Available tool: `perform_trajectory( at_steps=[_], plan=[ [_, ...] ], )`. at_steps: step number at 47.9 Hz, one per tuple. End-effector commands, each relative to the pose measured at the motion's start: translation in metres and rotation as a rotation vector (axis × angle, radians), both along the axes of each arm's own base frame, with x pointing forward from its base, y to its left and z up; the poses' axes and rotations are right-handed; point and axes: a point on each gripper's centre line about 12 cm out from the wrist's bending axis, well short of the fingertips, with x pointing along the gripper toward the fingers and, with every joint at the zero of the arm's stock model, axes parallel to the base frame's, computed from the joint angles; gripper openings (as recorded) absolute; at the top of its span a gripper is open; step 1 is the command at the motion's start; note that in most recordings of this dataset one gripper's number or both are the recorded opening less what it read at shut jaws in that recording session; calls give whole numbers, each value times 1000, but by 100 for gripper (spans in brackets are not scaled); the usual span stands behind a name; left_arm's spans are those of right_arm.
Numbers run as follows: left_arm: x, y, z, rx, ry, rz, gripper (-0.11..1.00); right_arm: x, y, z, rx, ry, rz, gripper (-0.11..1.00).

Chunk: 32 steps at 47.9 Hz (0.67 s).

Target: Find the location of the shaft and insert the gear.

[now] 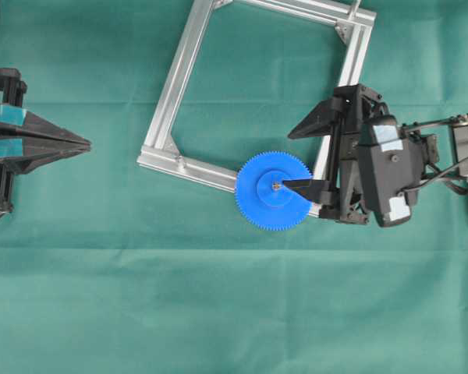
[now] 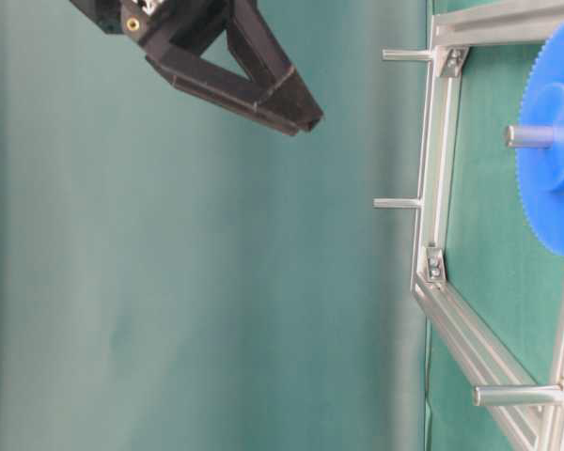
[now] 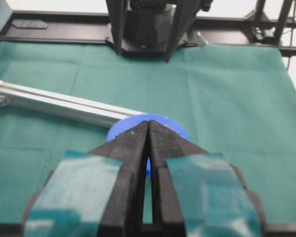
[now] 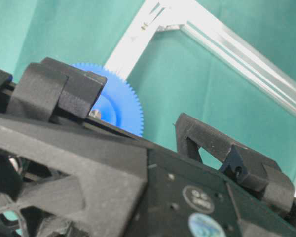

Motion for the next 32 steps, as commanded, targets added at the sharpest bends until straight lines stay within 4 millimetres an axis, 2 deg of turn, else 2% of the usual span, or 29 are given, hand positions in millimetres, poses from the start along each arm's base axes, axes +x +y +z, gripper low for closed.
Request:
perform_trajectory(
  at_steps=[1, 14, 32],
  plan=[
    [3, 0, 11, -1, -26, 0, 1, -1, 1, 10, 2, -35, 4, 80],
    [3, 0, 11, -3, -26, 0, 1, -14, -1, 11, 3, -43, 4, 80],
    [3, 0, 11, -1, -25, 0, 1, -58, -4, 16, 8, -98, 9, 80]
  ],
)
